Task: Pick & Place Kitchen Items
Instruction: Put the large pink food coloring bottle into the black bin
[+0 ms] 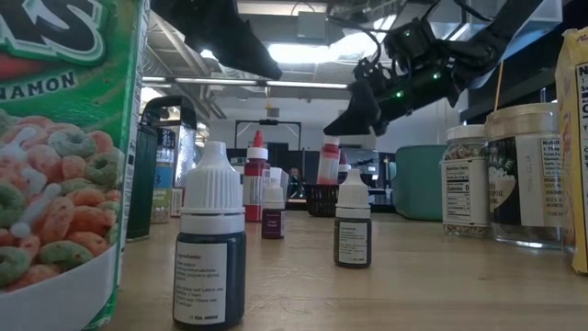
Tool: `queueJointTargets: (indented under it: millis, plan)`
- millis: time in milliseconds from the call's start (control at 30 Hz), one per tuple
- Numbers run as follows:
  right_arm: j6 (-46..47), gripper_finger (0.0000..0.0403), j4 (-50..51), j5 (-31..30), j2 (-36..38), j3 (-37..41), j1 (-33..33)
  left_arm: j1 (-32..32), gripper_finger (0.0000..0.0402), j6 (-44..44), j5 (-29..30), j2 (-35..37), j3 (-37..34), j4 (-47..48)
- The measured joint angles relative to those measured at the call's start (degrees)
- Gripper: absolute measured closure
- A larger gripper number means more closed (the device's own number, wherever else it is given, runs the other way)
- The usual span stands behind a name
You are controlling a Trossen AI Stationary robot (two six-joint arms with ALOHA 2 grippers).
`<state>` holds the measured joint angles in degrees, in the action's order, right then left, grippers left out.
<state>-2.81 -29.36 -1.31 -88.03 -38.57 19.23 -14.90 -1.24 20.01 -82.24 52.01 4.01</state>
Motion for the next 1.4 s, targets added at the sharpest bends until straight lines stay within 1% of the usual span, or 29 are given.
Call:
queueJointTargets:
  millis: [200,600,933,1400]
  plan:
    - [0.0,0.0359,-3.1,-0.1,-2.5,0.0,0.0,0.0,0.0160,0.0,0.0,0.0,0.0,0.0]
    - [0.3,0.0359,-3.8,-0.2,-6.2,0.0,1.1,0.0,0.0158,0.0,0.0,0.0,0.0,-0.2]
    - [0.2,0.0359,-4.0,-0.1,-6.5,0.0,1.2,0.0,0.0159,0.0,0.0,0.0,0.0,-0.5]
    - [0.2,0.0359,-1.2,-1.2,-6.5,-0.1,1.4,0.0,0.0158,-0.4,0.0,0.0,0.0,-1.1]
